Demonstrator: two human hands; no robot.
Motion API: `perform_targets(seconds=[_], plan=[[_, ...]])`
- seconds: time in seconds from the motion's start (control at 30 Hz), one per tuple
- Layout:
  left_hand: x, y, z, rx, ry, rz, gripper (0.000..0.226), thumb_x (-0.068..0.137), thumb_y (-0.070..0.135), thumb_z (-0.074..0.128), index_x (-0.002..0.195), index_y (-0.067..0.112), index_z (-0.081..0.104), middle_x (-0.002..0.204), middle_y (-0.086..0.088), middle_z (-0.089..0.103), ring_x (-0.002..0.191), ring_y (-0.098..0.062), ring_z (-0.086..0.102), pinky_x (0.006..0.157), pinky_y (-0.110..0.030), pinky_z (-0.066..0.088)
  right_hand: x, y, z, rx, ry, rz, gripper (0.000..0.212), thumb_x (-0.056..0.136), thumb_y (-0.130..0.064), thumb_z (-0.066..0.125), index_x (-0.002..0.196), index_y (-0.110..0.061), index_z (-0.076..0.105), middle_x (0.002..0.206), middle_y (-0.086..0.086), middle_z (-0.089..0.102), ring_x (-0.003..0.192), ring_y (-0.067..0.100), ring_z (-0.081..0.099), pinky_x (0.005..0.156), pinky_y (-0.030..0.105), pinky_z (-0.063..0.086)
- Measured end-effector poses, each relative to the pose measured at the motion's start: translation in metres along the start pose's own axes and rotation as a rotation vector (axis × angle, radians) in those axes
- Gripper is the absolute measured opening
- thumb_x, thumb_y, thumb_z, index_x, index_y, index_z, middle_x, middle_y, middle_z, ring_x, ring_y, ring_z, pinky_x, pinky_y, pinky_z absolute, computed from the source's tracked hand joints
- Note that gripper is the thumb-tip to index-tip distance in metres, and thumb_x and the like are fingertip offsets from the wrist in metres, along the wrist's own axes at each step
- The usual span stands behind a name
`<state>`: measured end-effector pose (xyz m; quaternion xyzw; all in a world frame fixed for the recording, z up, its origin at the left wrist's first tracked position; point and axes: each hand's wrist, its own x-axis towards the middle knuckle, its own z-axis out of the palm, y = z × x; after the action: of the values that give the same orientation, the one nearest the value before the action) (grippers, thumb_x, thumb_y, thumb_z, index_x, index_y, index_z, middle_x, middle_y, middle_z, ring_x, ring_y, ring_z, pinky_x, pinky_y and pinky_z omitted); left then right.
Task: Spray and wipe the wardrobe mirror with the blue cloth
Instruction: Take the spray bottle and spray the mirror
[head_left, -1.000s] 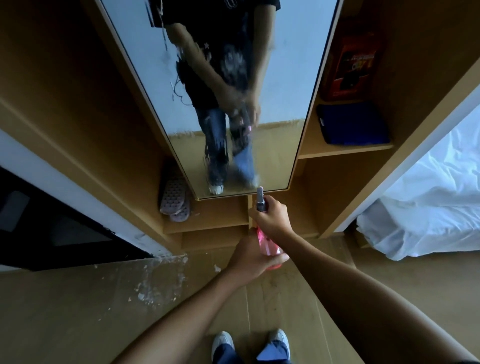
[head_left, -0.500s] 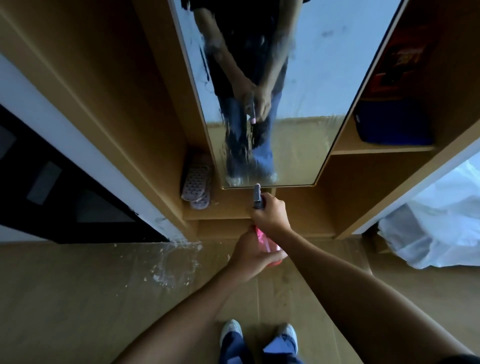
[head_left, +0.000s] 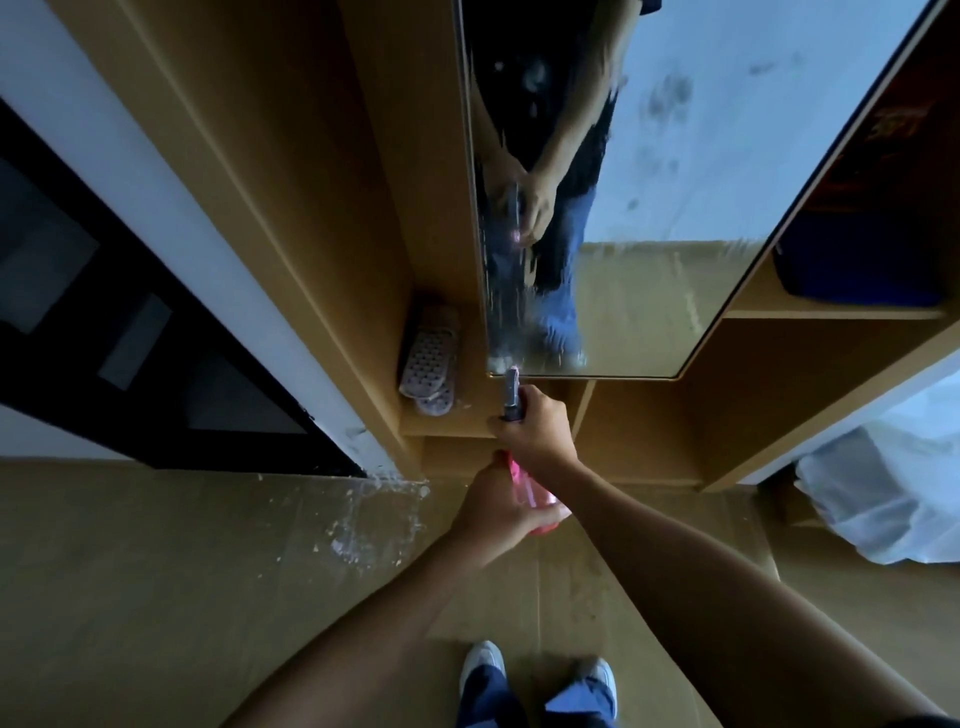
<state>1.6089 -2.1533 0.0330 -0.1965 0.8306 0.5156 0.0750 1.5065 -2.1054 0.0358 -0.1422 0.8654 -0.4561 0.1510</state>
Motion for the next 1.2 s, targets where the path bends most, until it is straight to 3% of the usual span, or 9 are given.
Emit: perform_targets(seconds=[0.2,0.37,0.47,0.6,0.77,0.87,1.07,1.13,1.2], plan=[[0.002,-0.009,-0.013,-0.033,-0.025,0.034,0.044,0.066,0.020,0.084,0.094,0.032,0.052,0.084,0.011,0.067,0.077,0.008,0.062,0.069,-0.010,0.048,-0.003,-0.011,0.008,-0.001,0.068,-0.006,0.017,0.077,-0.021,0.070,0.084,-0.013,0.057,0.068,-0.010,0.054,0.057,0.004,0.047,0.052,0.018,0.033],[0.004,-0.012,-0.016,0.015,-0.080,0.091,0.041,0.062,0.040,0.080,0.095,0.025,0.062,0.086,0.009,0.070,0.080,-0.001,0.066,0.081,-0.029,0.055,-0.009,-0.015,0.000,0.063,0.108,0.022,0.020,0.079,-0.017,0.065,0.072,-0.020,0.046,0.068,-0.007,0.050,0.058,0.006,0.042,0.053,0.023,0.032],[0.005,-0.008,-0.013,0.062,-0.128,0.115,0.041,0.065,0.039,0.080,0.098,0.026,0.061,0.087,0.010,0.068,0.081,-0.001,0.065,0.081,-0.029,0.056,-0.014,-0.011,-0.006,0.057,0.131,0.064,0.013,0.080,-0.010,0.060,0.077,-0.016,0.049,0.068,-0.006,0.049,0.058,0.007,0.041,0.053,0.022,0.031],[0.003,0.001,-0.004,0.035,-0.201,0.147,0.031,0.063,0.036,0.079,0.087,0.023,0.065,0.080,0.004,0.070,0.076,-0.009,0.068,0.076,-0.036,0.058,-0.020,0.000,-0.017,0.015,0.208,0.125,0.005,0.078,-0.010,0.060,0.079,-0.010,0.055,0.066,-0.004,0.051,0.057,0.010,0.042,0.054,0.027,0.035],[0.001,0.009,0.012,-0.029,-0.204,0.169,0.046,0.055,0.038,0.077,0.095,0.023,0.063,0.088,0.006,0.071,0.086,-0.011,0.068,0.077,-0.036,0.057,-0.028,0.003,-0.033,-0.022,0.259,0.137,0.007,0.078,-0.015,0.063,0.076,-0.009,0.058,0.062,-0.004,0.054,0.053,0.008,0.043,0.049,0.024,0.034],[0.001,0.013,0.016,0.011,-0.233,0.194,0.041,0.057,0.043,0.078,0.092,0.025,0.064,0.088,0.006,0.071,0.086,-0.010,0.068,0.078,-0.034,0.057,-0.033,0.005,-0.042,0.000,0.272,0.155,0.006,0.080,-0.013,0.062,0.077,-0.011,0.057,0.065,-0.004,0.054,0.054,0.008,0.044,0.048,0.022,0.034],[0.003,0.026,0.016,0.100,-0.207,0.309,0.039,0.067,0.041,0.081,0.096,0.035,0.056,0.090,0.013,0.067,0.083,-0.001,0.066,0.080,-0.029,0.057,-0.045,-0.006,-0.067,0.245,0.299,0.107,0.014,0.083,-0.010,0.066,0.079,-0.016,0.054,0.068,-0.005,0.054,0.056,0.005,0.049,0.045,0.007,0.038],[0.003,0.034,0.017,0.058,-0.172,0.343,0.042,0.067,0.032,0.083,0.098,0.037,0.054,0.092,0.009,0.067,0.085,-0.004,0.067,0.079,-0.030,0.058,-0.046,-0.013,-0.074,0.300,0.322,0.080,0.010,0.085,-0.009,0.066,0.088,-0.015,0.058,0.076,-0.005,0.060,0.067,0.011,0.058,0.055,0.012,0.048],[0.005,0.045,0.019,0.035,-0.150,0.377,0.042,0.068,0.024,0.084,0.098,0.034,0.055,0.090,0.009,0.068,0.084,-0.003,0.068,0.079,-0.030,0.059,-0.046,-0.018,-0.079,0.333,0.367,0.062,0.006,0.086,-0.009,0.065,0.090,-0.010,0.061,0.083,0.003,0.065,0.079,0.025,0.065,0.070,0.032,0.056]])
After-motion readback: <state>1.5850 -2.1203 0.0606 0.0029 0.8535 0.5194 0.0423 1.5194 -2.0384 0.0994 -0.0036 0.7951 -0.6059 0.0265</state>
